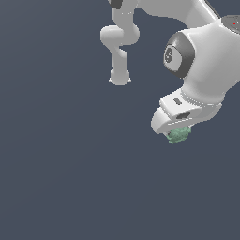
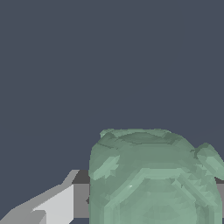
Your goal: Pick up the object and move it to a goal position.
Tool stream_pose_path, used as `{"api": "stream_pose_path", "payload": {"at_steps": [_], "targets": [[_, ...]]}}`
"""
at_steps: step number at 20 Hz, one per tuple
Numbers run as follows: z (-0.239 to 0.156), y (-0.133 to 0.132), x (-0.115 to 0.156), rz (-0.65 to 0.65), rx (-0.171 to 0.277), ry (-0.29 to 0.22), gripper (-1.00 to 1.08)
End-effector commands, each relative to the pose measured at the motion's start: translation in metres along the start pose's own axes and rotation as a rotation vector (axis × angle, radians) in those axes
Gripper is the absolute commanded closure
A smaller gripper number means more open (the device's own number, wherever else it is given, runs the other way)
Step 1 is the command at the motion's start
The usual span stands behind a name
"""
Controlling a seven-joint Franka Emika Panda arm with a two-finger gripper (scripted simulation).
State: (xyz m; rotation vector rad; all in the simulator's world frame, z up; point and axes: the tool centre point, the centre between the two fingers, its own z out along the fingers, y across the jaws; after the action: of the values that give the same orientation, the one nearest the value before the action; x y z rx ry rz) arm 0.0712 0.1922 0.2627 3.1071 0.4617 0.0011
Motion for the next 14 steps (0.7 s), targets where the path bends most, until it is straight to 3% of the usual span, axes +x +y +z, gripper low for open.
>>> {"api": "stream_pose_path", "payload": {"at_steps": [1, 14], "targets": [[-0.009, -0.006, 0.008, 0.0, 0.0, 0.0, 1.08], [-0.045, -0.028, 0.042, 0.0, 0.001, -0.001, 1.08]]}}
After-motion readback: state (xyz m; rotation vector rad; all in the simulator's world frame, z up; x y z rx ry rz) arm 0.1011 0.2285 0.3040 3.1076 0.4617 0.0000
